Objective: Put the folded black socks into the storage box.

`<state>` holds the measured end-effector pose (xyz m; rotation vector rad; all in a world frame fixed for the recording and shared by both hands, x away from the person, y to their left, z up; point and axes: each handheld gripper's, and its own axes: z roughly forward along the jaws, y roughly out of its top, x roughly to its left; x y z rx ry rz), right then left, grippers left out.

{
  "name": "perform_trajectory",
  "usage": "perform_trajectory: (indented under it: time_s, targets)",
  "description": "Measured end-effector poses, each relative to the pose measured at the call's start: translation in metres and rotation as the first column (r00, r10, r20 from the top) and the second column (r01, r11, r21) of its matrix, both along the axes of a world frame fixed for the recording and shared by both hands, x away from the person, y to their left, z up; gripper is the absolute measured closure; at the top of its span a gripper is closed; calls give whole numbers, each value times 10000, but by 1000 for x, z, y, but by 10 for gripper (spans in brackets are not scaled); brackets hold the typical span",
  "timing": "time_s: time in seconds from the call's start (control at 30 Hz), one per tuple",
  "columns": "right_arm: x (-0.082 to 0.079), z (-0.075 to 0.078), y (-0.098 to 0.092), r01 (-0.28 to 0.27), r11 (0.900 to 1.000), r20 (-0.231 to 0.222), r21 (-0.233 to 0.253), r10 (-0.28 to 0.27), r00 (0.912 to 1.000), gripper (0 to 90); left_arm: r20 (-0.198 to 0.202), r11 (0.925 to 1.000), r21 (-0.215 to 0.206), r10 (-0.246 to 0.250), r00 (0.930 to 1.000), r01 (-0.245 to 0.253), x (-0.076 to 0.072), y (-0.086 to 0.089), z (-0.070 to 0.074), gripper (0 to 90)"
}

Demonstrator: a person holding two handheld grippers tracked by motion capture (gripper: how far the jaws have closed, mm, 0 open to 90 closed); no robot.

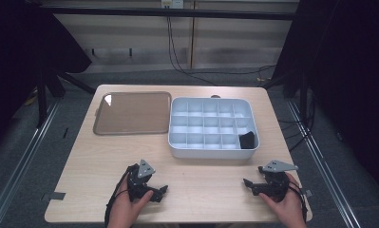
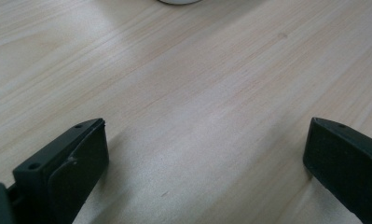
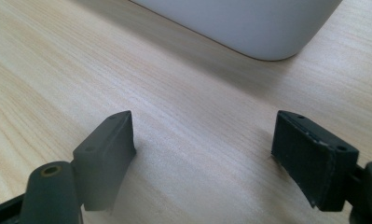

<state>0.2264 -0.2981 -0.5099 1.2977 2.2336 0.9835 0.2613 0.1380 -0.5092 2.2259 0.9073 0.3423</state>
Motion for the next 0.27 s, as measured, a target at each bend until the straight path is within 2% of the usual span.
perform_trajectory:
  time_s: [0.27]
  targets:
    - [0,0,0,14,10000,-9,7,-14,10000,206,1,10000,1,1,10000,-1,0,0,0,0]
